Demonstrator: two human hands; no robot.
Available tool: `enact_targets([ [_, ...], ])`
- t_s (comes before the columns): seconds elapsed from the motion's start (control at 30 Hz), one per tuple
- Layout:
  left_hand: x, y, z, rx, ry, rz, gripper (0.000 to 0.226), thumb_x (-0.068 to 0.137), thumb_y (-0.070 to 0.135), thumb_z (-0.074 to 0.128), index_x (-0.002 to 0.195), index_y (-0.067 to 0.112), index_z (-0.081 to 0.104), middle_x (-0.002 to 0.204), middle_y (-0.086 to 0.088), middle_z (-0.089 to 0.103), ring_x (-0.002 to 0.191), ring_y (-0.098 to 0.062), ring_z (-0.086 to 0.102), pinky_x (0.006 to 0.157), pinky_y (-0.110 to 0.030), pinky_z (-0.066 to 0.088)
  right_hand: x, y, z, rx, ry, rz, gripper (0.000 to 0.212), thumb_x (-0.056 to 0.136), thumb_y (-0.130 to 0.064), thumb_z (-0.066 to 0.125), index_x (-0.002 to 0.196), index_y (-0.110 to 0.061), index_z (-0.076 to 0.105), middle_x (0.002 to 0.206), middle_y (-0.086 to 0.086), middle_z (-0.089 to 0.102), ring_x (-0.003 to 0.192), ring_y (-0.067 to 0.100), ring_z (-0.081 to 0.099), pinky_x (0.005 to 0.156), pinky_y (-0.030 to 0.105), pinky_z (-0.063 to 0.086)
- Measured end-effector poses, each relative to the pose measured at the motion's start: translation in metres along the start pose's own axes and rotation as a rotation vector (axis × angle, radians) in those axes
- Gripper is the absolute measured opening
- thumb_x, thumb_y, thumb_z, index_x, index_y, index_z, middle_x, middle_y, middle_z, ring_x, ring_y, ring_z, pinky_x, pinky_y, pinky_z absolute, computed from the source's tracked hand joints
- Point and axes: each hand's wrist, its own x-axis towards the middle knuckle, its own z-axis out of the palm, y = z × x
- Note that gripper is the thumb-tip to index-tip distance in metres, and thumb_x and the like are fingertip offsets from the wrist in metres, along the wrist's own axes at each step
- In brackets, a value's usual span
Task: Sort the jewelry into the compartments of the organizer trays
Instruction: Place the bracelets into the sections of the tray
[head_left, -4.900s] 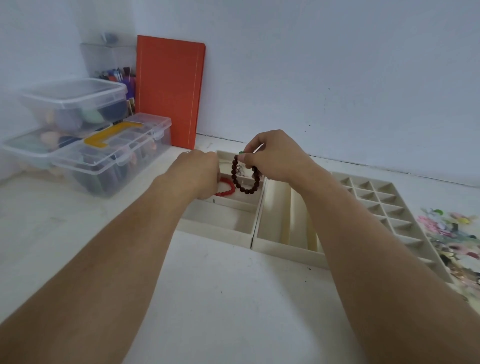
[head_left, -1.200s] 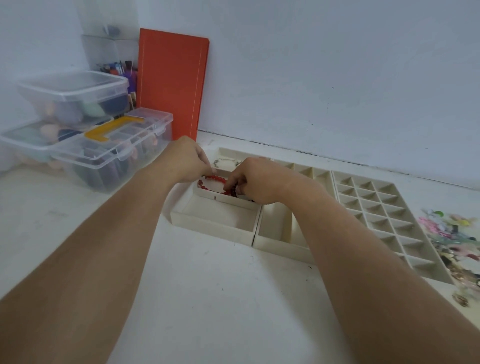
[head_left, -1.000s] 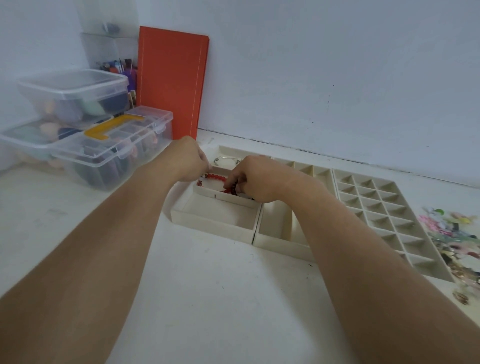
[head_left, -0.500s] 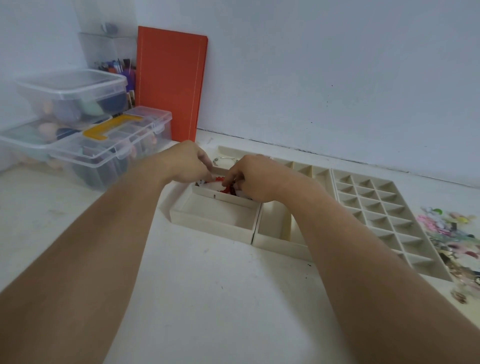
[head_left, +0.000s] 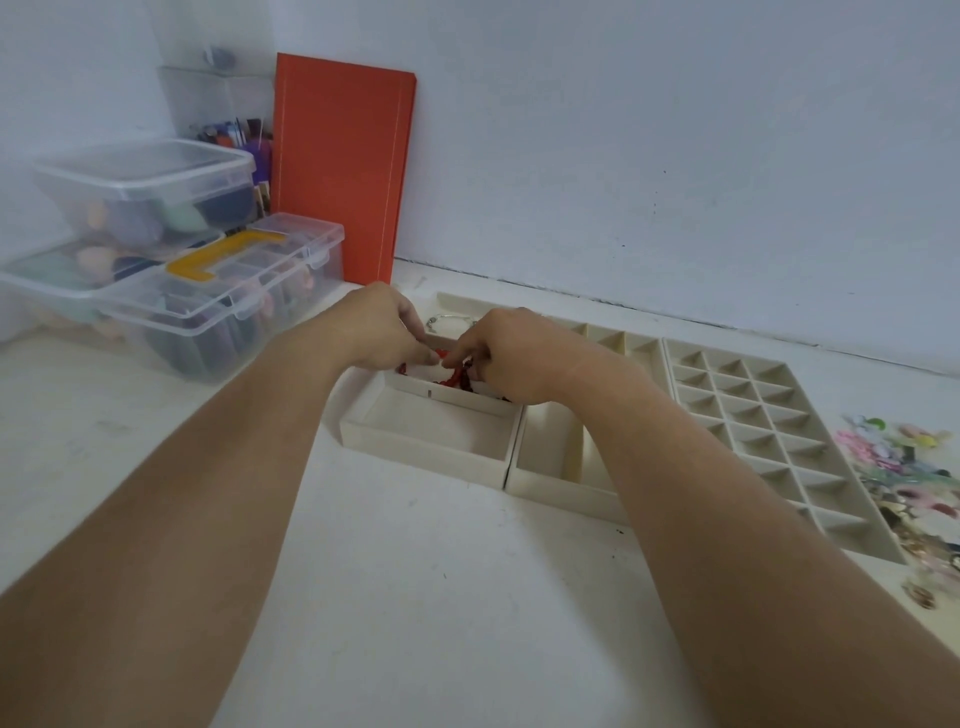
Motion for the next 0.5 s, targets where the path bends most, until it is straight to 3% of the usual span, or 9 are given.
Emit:
enact_targets([
  [0.13,0.0017,0.0016,0.0012,0.051,0.022,-0.003,0.022,0.079,0.014,0.084,0.096,0.020,0.073,0.087,0.004,0.063,0.074,-0.007,0.055,0.061,-0.024,0.041,-0.0015,-0.0028,-0.0008,-0.009,-0.021,-0.017,0.036,0.095,-0.011,0.053,0.110,-0.033,0.078,0.109,-0.007,0.070,0.097,0.015,0.062,0.088,0.031,0.053],
  [0.37,0.0027,0.0003,0.0000,0.036,0.051,0.001,0.014,0.081,0.014,0.082,0.091,0.021,0.075,0.085,0.004,0.066,0.074,-0.006,0.056,0.062,-0.025,0.041,-0.0021,-0.0029,-0.0018,-0.001,-0.027,0.006,0.037,0.095,-0.010,0.053,0.107,-0.035,0.078,0.105,-0.010,0.071,0.096,0.013,0.062,0.085,0.030,0.053],
  [0.5,0.0021,0.0008,0.0027,0.045,0.073,-0.022,0.016,0.078,0.019,0.085,0.087,0.025,0.073,0.095,0.004,0.068,0.087,-0.012,0.062,0.076,-0.028,0.044,-0.0008,0.0042,-0.0047,0.008,0.003,0.066,0.032,0.089,-0.013,0.063,0.107,-0.037,0.077,0.096,-0.011,0.068,0.089,0.013,0.062,0.082,0.029,0.054],
])
